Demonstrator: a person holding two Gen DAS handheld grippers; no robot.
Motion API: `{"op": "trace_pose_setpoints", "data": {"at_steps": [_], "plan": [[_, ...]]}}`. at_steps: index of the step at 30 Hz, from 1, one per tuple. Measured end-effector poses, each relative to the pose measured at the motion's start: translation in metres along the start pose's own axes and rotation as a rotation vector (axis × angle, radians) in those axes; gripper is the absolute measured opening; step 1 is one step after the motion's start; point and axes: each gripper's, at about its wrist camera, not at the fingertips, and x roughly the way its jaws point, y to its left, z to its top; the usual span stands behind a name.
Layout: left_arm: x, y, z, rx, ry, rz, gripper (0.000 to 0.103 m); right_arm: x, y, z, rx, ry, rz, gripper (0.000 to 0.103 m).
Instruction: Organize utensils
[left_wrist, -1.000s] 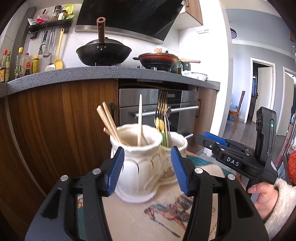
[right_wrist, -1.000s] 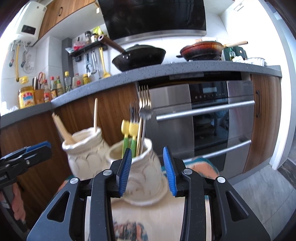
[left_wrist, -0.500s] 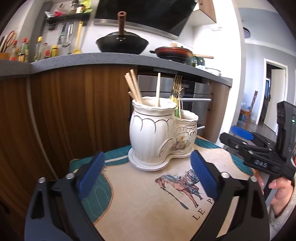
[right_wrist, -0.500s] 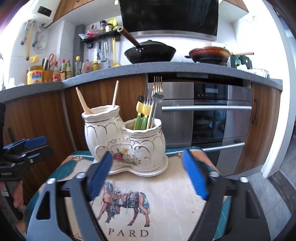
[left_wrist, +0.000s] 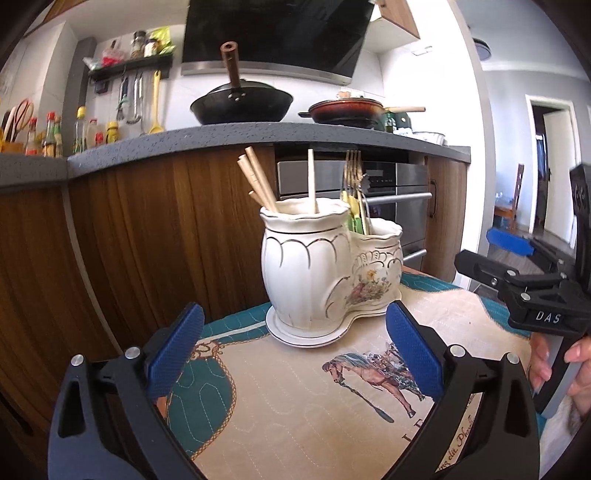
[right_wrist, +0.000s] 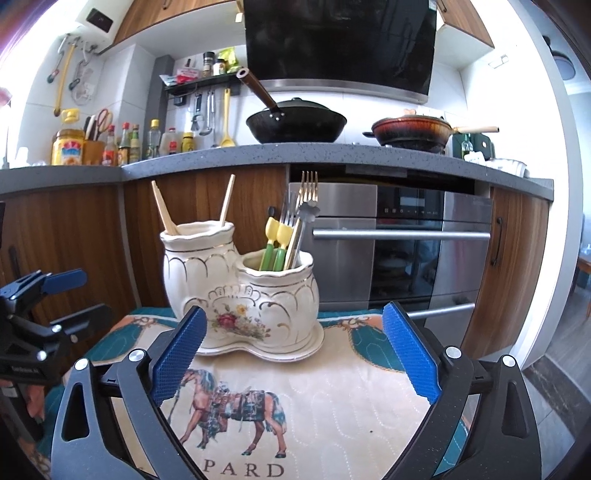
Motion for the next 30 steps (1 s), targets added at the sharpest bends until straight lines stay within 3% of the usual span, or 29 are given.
{"op": "trace_pose_setpoints", "data": {"at_steps": [30], "plan": [[0.0043, 0.0004, 0.0001, -0.018, 0.026, -0.01, 0.097, 0.0025, 0.0029, -0.0012, -0.009, 0.008, 0.0, 0.098]]}}
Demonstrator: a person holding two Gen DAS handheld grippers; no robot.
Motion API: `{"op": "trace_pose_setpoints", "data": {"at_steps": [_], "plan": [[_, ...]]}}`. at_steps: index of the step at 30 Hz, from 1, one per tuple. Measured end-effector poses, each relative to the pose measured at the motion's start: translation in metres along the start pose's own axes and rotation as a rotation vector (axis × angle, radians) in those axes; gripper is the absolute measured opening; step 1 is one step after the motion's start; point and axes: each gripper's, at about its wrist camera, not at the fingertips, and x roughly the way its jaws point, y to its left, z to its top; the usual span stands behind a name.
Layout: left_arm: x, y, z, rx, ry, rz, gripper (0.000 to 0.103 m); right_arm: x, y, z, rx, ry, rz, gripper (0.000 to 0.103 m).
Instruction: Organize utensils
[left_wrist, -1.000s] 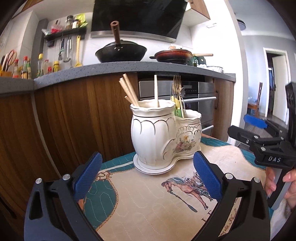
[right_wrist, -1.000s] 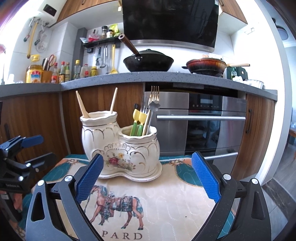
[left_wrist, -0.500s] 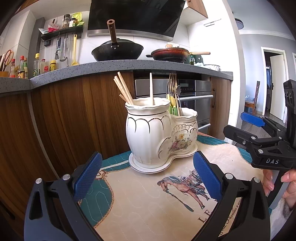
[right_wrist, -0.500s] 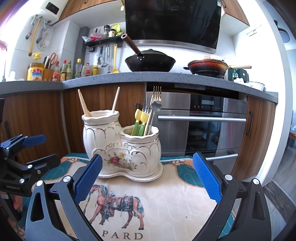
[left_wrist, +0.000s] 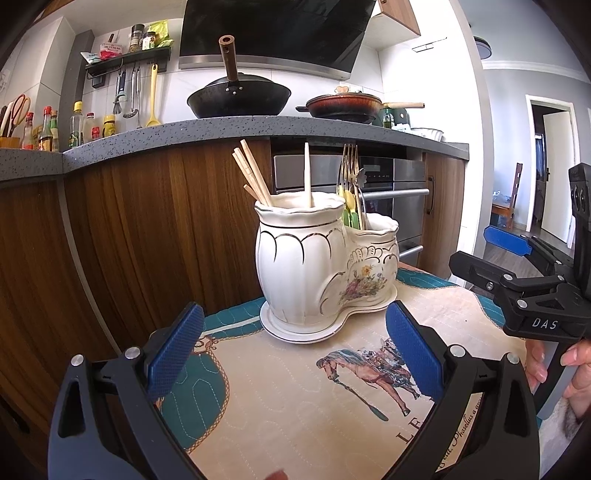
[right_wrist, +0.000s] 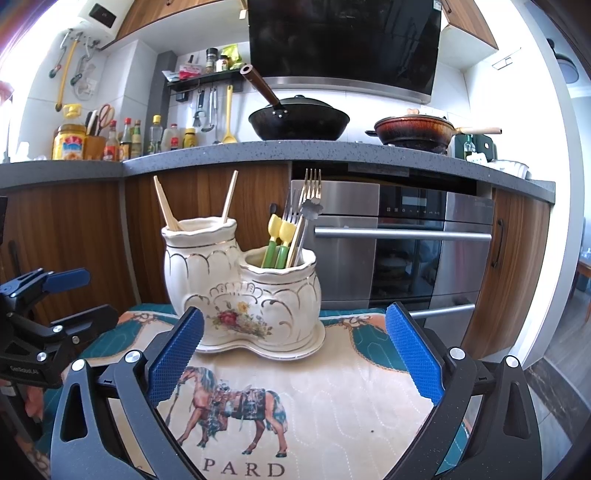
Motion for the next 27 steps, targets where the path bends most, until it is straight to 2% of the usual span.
{"op": "trace_pose_setpoints", "data": {"at_steps": [27], "plan": [[0.0042, 0.0013, -0.0003, 0.001, 0.023, 0.01, 0.097, 0.0002, -0.0004, 0.0007, 0.0, 0.002, 0.001, 0.098]]}}
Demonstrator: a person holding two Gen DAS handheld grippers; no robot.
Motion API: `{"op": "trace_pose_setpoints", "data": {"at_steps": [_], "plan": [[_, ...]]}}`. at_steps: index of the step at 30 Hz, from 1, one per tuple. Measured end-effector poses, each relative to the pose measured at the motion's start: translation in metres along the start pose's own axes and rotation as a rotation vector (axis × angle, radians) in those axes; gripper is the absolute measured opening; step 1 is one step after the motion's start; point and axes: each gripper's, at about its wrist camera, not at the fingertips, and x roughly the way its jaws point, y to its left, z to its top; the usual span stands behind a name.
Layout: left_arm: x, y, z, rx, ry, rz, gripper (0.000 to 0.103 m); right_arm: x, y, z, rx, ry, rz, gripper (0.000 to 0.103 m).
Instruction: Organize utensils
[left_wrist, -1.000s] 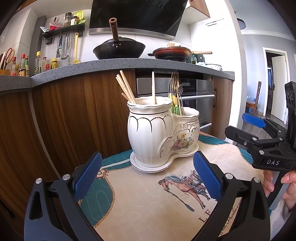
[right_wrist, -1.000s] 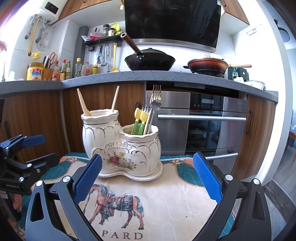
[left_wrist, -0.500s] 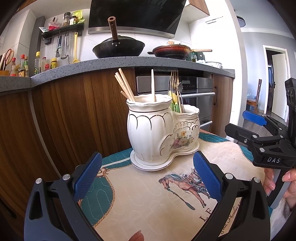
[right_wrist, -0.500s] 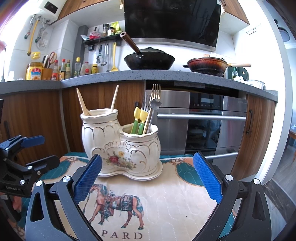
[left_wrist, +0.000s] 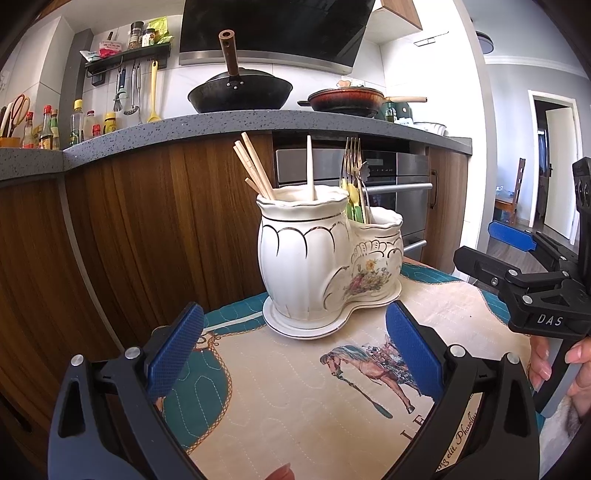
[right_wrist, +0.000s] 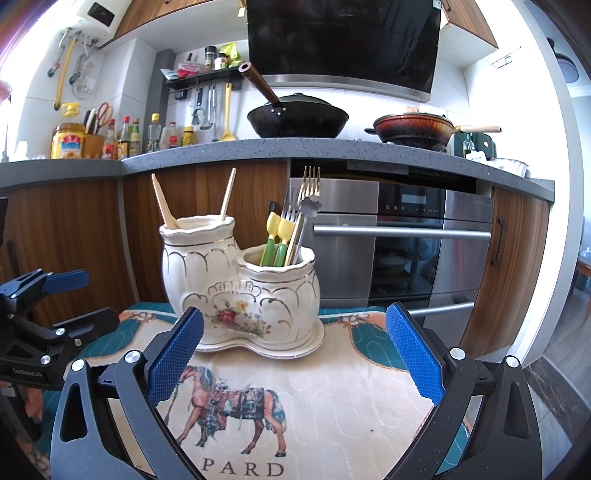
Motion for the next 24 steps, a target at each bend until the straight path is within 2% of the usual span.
{"op": "trace_pose_setpoints", "data": {"at_steps": [16, 24], "plan": [[-0.0003, -0.0007, 0.0003, 0.005, 0.002, -0.025, 0.097, 0.0003, -0.0009, 0.0, 0.0, 0.003, 0.0, 0.098], [0.0012, -0.009, -0.0012, 0.05, 0.016, -0.011, 0.097, -0.0005, -0.0016, -0.0008, 0.001, 0.003, 0.0, 0.098]]}}
